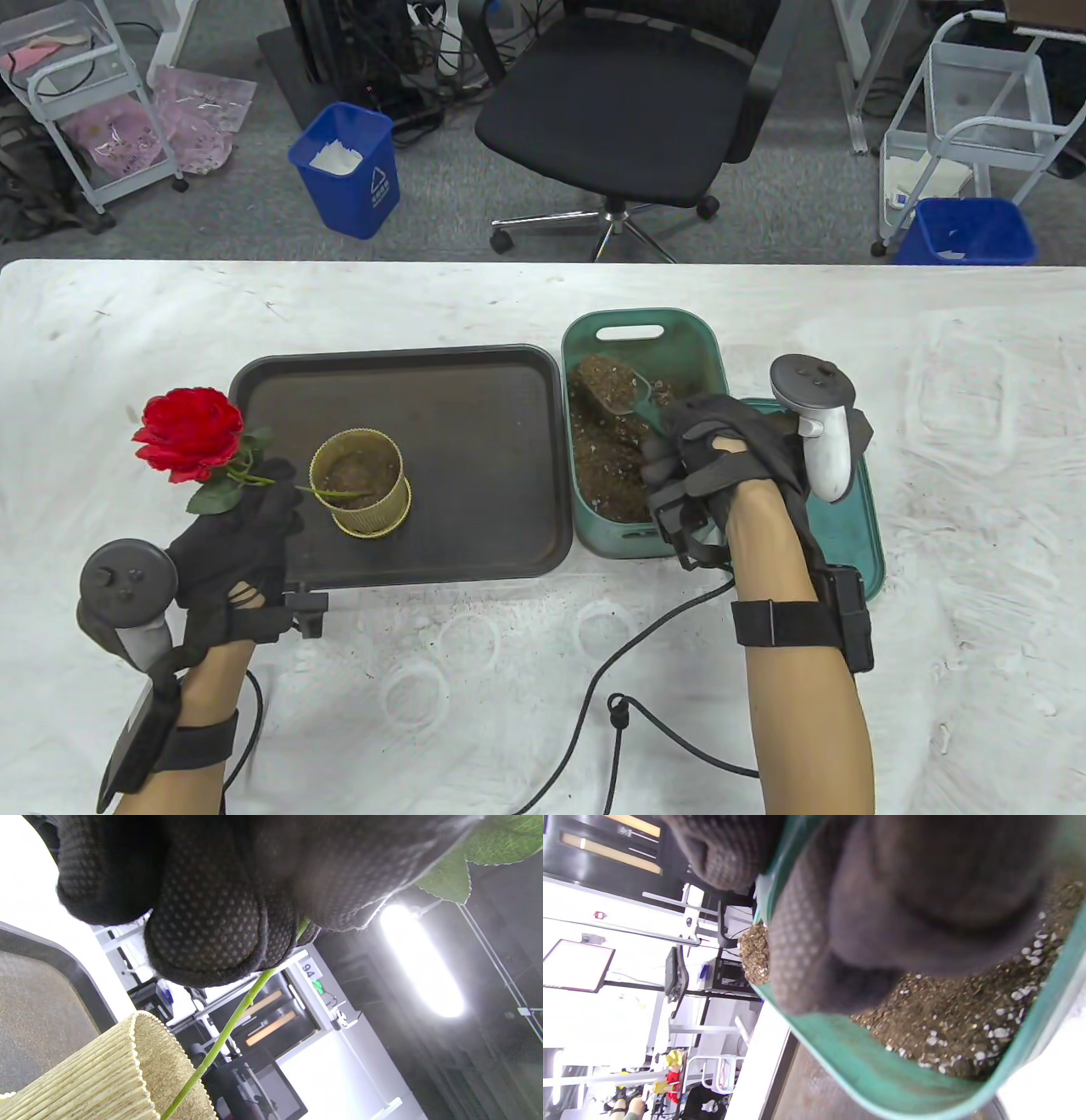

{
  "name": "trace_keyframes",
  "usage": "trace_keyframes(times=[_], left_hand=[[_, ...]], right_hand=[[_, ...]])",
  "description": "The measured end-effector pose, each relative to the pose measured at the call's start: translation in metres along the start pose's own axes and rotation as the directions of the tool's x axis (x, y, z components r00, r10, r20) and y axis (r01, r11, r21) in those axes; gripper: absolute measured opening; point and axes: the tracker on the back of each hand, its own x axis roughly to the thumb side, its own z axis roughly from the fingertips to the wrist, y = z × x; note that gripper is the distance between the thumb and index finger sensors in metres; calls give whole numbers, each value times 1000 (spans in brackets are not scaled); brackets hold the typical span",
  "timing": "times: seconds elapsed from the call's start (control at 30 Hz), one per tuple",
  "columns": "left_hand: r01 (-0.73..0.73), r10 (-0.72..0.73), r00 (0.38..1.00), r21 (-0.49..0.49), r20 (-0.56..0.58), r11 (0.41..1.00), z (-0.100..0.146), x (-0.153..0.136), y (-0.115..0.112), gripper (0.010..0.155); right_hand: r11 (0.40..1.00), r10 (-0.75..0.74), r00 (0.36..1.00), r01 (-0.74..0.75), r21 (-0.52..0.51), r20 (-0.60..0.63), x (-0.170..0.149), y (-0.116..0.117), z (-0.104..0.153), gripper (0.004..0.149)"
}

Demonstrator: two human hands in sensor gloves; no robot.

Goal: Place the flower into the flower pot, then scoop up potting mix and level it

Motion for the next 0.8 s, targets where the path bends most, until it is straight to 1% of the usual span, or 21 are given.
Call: trace_keyframes(times=[0.07, 0.17, 0.23, 0.3, 0.33, 0.4, 0.57, 0.63, 0.8], left_hand=[[-2, 2, 1000, 0, -3, 1000, 0, 0, 0, 43], [0, 0, 1000, 1, -1, 1000, 0, 0, 0, 43], [-1, 1, 1000, 0, 0, 1000, 0, 0, 0, 43], [0, 0, 1000, 1, -1, 1000, 0, 0, 0, 43], [0, 0, 1000, 2, -1, 1000, 0, 0, 0, 43], [1, -1, 1000, 4, -3, 1000, 0, 0, 1, 43], [2, -2, 1000, 5, -4, 1000, 0, 0, 1, 43], [2, -1, 1000, 5, -4, 1000, 0, 0, 1, 43], [2, -2, 1000, 5, -4, 1000, 0, 1, 0, 43]], right_hand=[[999, 9, 1000, -10, 33, 25, 5, 10, 4, 54], [994, 23, 997, -30, 102, 69, 13, 33, 8, 54], [987, 40, 995, -54, 152, 94, 19, 53, 8, 54], [973, 63, 991, -87, 212, 117, 25, 81, 6, 54], [970, 69, 990, -95, 222, 121, 26, 86, 5, 54], [955, 99, 986, -131, 265, 133, 31, 112, 1, 54], [921, 182, 974, -217, 323, 135, 36, 163, -9, 54], [907, 230, 963, -263, 328, 138, 37, 179, -13, 54], [882, 312, 941, -337, 329, 129, 39, 207, -25, 53]])
